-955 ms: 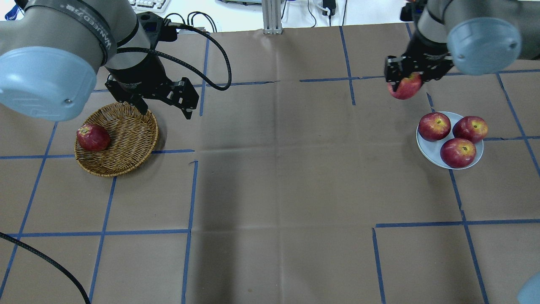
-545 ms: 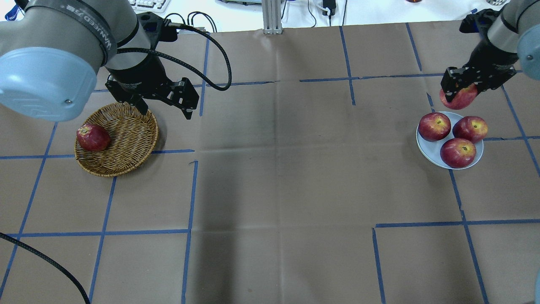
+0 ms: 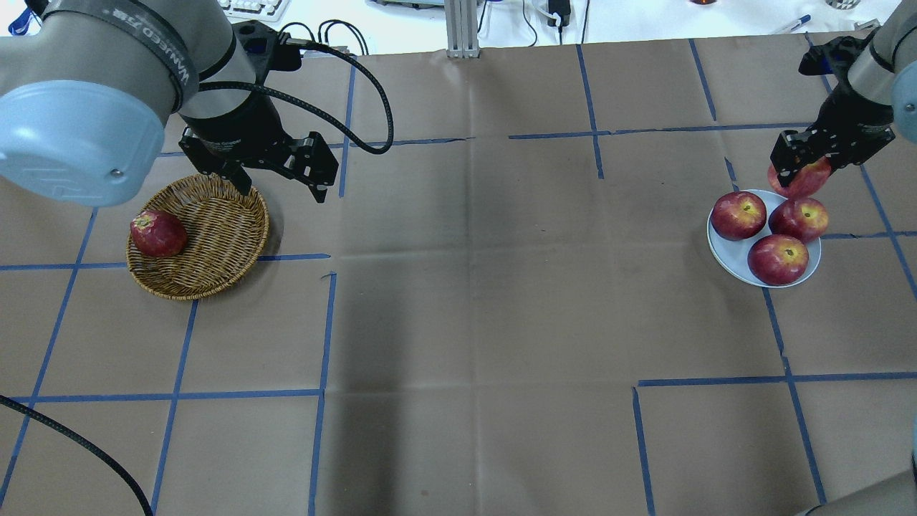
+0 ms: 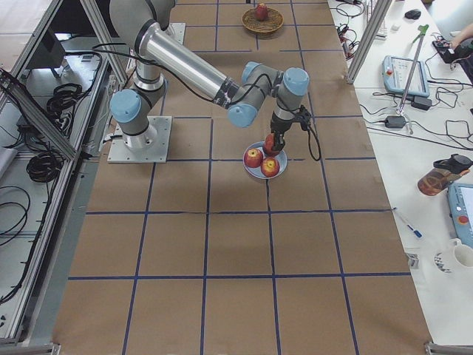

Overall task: Transfer apple from basket to plate
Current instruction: 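Lower the apple onto the red apples on the plate and open the right gripper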

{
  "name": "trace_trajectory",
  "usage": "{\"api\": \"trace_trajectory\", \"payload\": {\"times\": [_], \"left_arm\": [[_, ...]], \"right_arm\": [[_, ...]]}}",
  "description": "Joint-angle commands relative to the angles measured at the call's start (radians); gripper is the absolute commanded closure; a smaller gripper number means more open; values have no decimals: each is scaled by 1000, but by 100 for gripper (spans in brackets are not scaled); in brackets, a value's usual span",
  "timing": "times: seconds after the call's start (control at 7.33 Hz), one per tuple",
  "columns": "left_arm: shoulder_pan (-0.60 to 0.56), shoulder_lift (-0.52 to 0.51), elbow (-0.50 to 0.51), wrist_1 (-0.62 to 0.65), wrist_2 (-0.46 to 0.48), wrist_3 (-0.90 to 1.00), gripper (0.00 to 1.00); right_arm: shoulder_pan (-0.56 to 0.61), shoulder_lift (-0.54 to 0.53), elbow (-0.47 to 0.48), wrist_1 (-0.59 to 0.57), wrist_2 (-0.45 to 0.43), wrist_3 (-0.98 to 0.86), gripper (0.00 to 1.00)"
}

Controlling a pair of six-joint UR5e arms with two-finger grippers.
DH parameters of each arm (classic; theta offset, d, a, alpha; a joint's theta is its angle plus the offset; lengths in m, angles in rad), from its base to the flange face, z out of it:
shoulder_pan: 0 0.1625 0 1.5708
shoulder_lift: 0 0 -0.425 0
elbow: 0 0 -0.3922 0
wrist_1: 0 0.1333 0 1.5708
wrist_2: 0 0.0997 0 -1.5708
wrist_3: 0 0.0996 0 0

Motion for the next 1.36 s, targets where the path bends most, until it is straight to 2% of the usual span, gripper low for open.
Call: {"api": "trace_trajectory", "payload": {"times": [0.0,0.41,0.55,0.68,1.23], "left_arm": [[0,0,-1,-2,-1,0,1],[0,0,-2,-2,-1,0,1],[0,0,-2,-2,-4,0,1],[0,3,-2,-2,-3,0,1],[-2,11,-2,-2,-3,2,1]], "right_arm": [[-2,5,57,-55,-15,-1,54],[-7,3,63,-55,-37,1,54],[-7,5,63,-53,-37,4,41],[-7,6,58,-52,-35,5,0],[1,-44,40,-43,-26,17,0]]}}
